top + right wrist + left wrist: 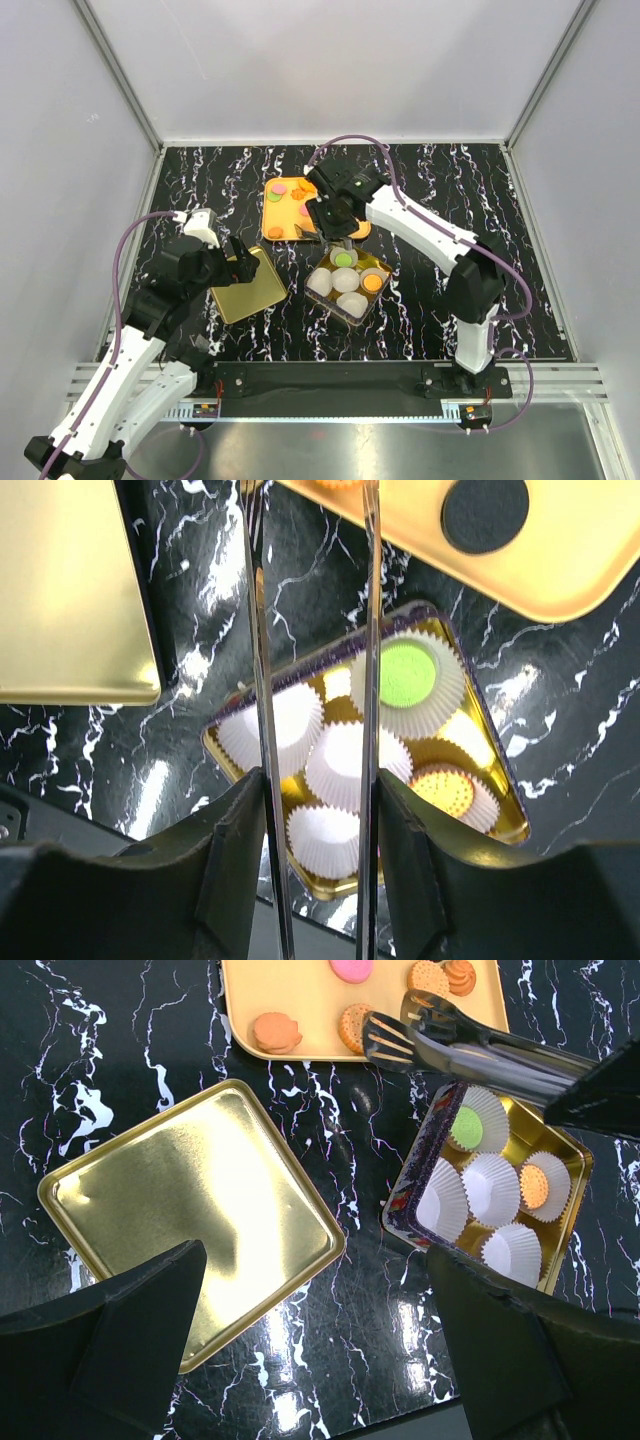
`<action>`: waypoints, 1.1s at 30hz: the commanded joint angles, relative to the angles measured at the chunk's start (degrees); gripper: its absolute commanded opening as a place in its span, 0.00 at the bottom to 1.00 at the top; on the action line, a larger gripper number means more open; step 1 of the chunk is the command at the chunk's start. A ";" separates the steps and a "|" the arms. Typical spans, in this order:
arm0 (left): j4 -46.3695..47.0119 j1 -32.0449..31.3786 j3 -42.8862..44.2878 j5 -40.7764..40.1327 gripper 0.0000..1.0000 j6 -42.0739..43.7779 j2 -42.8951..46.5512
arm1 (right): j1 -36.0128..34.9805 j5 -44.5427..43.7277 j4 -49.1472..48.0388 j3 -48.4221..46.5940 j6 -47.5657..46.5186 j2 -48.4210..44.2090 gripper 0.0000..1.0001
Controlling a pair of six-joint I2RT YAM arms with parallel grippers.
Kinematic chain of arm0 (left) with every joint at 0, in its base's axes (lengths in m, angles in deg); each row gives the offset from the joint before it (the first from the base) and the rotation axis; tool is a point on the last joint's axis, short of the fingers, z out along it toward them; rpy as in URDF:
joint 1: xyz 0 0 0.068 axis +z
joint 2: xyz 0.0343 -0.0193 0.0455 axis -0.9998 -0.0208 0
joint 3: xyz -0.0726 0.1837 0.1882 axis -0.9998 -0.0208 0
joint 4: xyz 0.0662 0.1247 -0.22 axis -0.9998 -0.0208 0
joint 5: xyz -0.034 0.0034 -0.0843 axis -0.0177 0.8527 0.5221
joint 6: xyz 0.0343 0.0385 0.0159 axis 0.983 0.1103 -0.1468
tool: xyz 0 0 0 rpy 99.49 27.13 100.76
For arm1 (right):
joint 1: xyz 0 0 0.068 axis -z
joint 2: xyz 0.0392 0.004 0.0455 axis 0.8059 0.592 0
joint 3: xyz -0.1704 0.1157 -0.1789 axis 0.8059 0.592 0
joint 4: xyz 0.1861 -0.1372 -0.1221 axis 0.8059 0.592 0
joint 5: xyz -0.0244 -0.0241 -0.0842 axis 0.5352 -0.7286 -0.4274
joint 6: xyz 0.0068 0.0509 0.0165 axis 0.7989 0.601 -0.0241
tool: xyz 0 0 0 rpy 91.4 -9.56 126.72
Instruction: Pack the cookies
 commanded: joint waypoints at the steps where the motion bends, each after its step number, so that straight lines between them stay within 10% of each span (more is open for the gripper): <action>1: 0.60 -0.24 -0.13 -1.23 0.99 -0.12 0.70 | -0.38 -1.12 -1.49 -4.07 -1.01 1.57 0.53; 33: 0.51 -0.68 -0.13 -1.58 0.99 -0.30 1.13 | 0.67 -3.06 -0.96 -6.45 -1.27 8.87 0.53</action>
